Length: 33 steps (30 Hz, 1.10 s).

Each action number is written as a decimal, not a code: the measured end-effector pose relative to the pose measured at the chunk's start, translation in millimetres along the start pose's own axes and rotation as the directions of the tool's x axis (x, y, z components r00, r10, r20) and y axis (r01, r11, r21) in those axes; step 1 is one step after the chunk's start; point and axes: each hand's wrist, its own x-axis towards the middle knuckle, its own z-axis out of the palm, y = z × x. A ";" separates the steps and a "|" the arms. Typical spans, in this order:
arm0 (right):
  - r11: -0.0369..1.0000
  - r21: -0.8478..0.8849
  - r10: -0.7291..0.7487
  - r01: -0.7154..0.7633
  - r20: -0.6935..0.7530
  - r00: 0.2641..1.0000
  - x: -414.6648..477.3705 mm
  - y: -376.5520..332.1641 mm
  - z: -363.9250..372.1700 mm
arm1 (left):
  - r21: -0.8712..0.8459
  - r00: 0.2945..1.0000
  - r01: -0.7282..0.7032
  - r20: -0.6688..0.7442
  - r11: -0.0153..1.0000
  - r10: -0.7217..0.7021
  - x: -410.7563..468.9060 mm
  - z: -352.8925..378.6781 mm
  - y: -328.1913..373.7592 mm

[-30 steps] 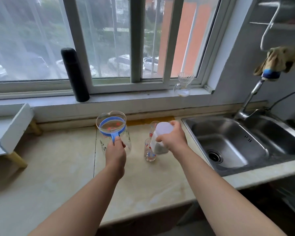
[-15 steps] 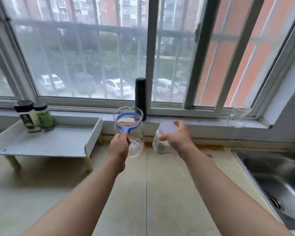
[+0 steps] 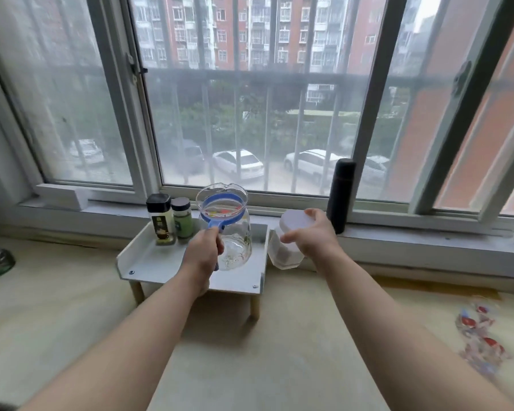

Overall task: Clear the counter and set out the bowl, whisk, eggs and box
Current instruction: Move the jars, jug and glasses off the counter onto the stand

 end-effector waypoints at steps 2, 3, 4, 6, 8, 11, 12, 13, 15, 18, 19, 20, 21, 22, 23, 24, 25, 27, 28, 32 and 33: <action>1.000 0.007 -0.001 0.001 0.001 1.000 1.2 -2.8 21.6 | 0.021 1.000 0.007 0.001 1.000 -0.007 10.9 -20.8 -2.3; 1.000 0.011 0.004 -0.004 0.005 1.000 1.7 -4.2 31.8 | 0.026 1.000 0.014 0.000 1.000 -0.014 17.0 -29.9 -3.8; 1.000 0.015 0.012 -0.013 0.010 1.000 3.0 -4.8 42.1 | 0.027 1.000 0.024 -0.001 0.999 -0.024 22.8 -39.1 -5.2; 0.999 0.015 0.029 -0.029 0.014 0.999 7.2 -3.9 59.5 | 0.016 0.999 0.050 -0.004 0.999 -0.050 33.5 -53.0 -7.6; 0.999 0.012 0.043 -0.044 0.027 0.999 12.4 -2.2 75.1 | 0.010 0.997 0.073 -0.001 0.997 -0.073 44.6 -63.1 -11.6; 0.998 -0.001 0.065 -0.065 0.032 0.997 25.6 4.7 93.6 | 0.019 0.995 0.098 0.000 0.995 -0.098 61.0 -70.7 -19.2; 0.997 -0.003 0.073 -0.073 0.036 0.997 29.8 6.8 97.7 | 0.018 0.994 0.106 0.001 0.994 -0.106 65.4 -71.7 -21.2; 0.997 -0.005 0.081 -0.081 0.046 0.996 35.3 8.7 101.8 | 0.018 0.994 0.113 -0.001 0.993 -0.113 70.7 -72.2 -23.1; 0.995 -0.019 0.098 -0.097 0.072 0.993 45.9 12.5 106.7 | 0.024 0.992 0.126 -0.002 0.992 -0.126 79.9 -72.6 -27.2; 0.993 -0.043 0.110 -0.106 0.108 0.988 66.6 14.9 111.8 | 0.026 0.988 0.152 -0.010 0.988 -0.151 98.3 -70.3 -33.0; 0.993 -0.048 0.112 -0.107 0.116 0.987 75.4 15.5 113.4 | 0.025 0.987 0.163 -0.013 0.986 -0.163 105.7 -68.4 -34.0; 0.993 -0.055 0.114 -0.108 0.119 0.986 83.2 16.1 114.6 | 0.023 0.985 0.174 -0.014 0.985 -0.173 112.5 -66.8 -35.4; 0.992 -0.065 0.114 -0.106 0.122 0.986 90.2 17.1 115.5 | 0.022 0.983 0.184 -0.015 0.983 -0.183 118.5 -65.1 -36.5; 0.992 -0.073 0.114 -0.105 0.127 0.985 98.2 18.7 116.7 | 0.020 0.981 0.195 -0.016 0.981 -0.195 125.5 -62.8 -38.4; 0.991 -0.079 0.114 -0.104 0.130 0.985 104.5 20.9 117.7 | 0.013 0.979 0.205 -0.016 0.979 -0.205 130.8 -60.9 -39.8; 0.991 -0.082 0.115 -0.105 0.133 0.984 111.5 23.6 119.0 | -0.005 0.977 0.212 -0.013 0.977 -0.212 137.0 -58.6 -42.0; 0.990 -0.086 0.119 -0.108 0.137 0.983 116.7 26.0 120.4 | -0.021 0.975 0.223 -0.011 0.975 -0.223 141.5 -56.6 -43.2; 0.989 -0.093 0.129 -0.116 0.145 0.981 126.0 31.9 124.5 | -0.042 0.971 0.240 -0.007 0.970 -0.240 152.0 -53.5 -46.8; 0.988 -0.096 0.133 -0.120 0.146 0.980 129.2 34.8 126.8 | -0.042 0.970 0.242 -0.002 0.969 -0.243 157.7 -53.2 -47.9; 0.984 -0.104 0.159 -0.144 0.149 0.976 136.3 45.0 137.0 | 0.031 0.974 0.218 0.052 0.975 -0.220 179.4 -58.0 -48.4; 0.983 -0.106 0.166 -0.151 0.147 0.975 137.2 46.2 139.4 | 0.049 0.978 0.196 0.062 0.979 -0.199 184.9 -60.2 -48.0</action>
